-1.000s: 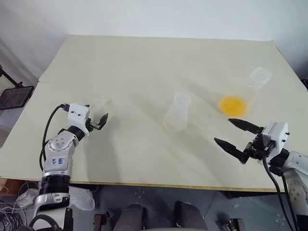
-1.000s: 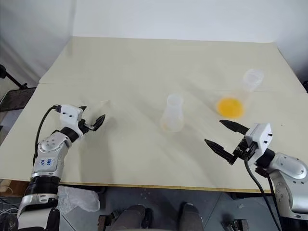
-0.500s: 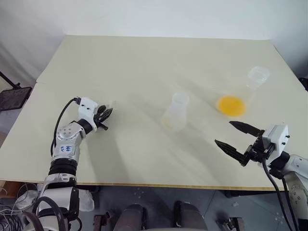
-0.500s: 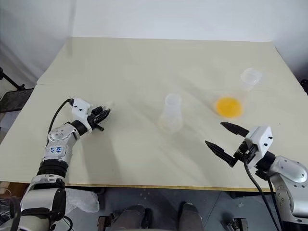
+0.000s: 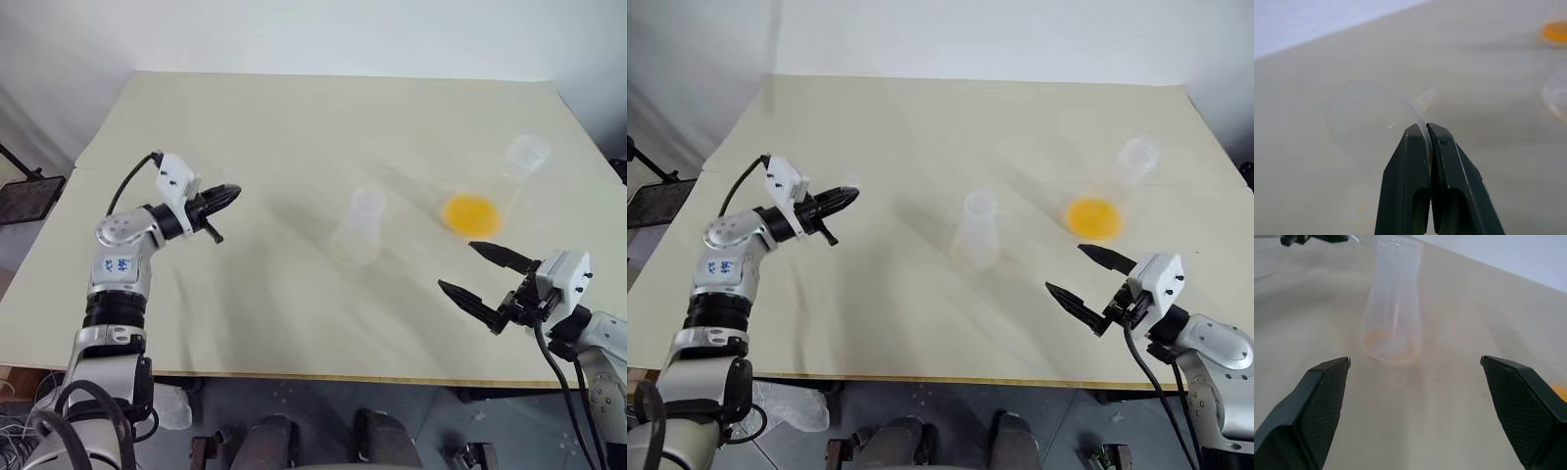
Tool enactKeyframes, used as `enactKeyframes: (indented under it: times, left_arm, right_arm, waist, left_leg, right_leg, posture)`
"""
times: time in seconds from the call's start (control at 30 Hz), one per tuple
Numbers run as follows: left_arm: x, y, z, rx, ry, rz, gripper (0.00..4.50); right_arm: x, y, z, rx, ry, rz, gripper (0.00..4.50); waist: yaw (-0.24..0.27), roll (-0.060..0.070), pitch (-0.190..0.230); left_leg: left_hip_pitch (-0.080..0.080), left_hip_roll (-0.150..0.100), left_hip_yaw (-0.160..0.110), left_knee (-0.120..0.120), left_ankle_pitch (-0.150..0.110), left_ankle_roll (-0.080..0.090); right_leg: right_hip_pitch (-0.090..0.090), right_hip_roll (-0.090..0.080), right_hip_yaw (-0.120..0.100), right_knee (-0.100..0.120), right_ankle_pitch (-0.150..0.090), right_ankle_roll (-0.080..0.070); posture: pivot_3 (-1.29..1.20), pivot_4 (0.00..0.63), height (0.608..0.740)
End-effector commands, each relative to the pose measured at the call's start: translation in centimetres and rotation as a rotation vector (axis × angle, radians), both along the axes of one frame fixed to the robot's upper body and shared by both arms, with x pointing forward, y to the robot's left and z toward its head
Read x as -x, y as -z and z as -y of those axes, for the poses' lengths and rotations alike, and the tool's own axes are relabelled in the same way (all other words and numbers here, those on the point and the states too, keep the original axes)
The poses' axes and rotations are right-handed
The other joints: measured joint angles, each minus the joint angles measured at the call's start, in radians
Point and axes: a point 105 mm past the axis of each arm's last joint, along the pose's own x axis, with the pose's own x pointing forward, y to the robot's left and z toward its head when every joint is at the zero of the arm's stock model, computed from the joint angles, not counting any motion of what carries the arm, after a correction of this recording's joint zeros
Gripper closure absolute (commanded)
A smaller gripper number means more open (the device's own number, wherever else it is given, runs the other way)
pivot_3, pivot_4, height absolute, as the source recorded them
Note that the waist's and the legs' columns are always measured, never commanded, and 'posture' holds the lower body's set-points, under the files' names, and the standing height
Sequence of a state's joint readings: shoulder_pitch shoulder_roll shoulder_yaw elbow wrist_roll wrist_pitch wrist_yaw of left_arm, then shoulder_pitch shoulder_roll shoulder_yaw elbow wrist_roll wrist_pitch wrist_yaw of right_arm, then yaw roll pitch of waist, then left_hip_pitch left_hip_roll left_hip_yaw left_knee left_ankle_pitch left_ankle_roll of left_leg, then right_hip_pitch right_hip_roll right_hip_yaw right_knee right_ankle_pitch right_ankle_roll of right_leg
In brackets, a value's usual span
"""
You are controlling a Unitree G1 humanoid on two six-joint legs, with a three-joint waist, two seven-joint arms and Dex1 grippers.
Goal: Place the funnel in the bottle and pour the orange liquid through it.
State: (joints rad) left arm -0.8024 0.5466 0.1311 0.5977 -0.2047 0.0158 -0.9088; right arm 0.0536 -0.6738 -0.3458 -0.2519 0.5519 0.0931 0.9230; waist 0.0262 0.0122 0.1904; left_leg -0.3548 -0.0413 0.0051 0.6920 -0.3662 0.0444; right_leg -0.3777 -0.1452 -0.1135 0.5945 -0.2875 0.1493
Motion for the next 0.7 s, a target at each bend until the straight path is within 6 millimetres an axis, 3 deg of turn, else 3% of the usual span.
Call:
enactKeyframes:
  times: [0.03,0.17,0.37,0.7]
  left_arm:
    - [0.5,-2.8,1.8,-0.044,0.132,0.075,4.46]
    - [0.6,-5.4,4.3,-0.124,0.297,0.138,4.46]
    - [0.7,-7.5,7.5,-0.222,0.460,0.202,4.46]
    - [1.8,-8.4,12.0,-0.409,0.689,0.267,4.46]
  right_arm:
    - [0.2,-1.3,0.3,-0.003,0.016,0.064,0.00]
    - [0.4,-1.9,0.5,-0.009,0.003,0.080,0.00]
    - [0.9,-2.6,0.4,0.026,-0.032,0.099,0.00]
    - [1.3,-3.6,-0.9,0.005,-0.050,0.134,0.00]
  waist:
    - [0.001,0.000,0.000]
    - [0.003,-0.001,0.001]
    - [0.001,-0.001,0.001]
    - [0.002,-0.002,0.001]
  left_leg:
    - [0.000,0.000,0.000,0.000,0.000,0.000]
    - [-0.002,0.000,0.000,0.002,0.000,0.000]
    - [-0.002,0.000,0.001,0.002,0.000,0.001]
    - [-0.005,0.000,0.003,0.003,0.000,0.002]
  right_leg:
    - [0.000,0.000,0.000,0.000,0.000,0.000]
    - [0.000,0.000,-0.001,0.000,0.000,0.000]
    - [0.000,0.000,-0.002,-0.001,0.000,0.000]
    - [-0.001,0.000,-0.005,-0.001,0.000,0.000]
  posture:
    - [0.00,0.150,0.740]
    - [0.00,0.150,0.740]
    - [0.00,0.150,0.740]
    - [0.00,0.150,0.740]
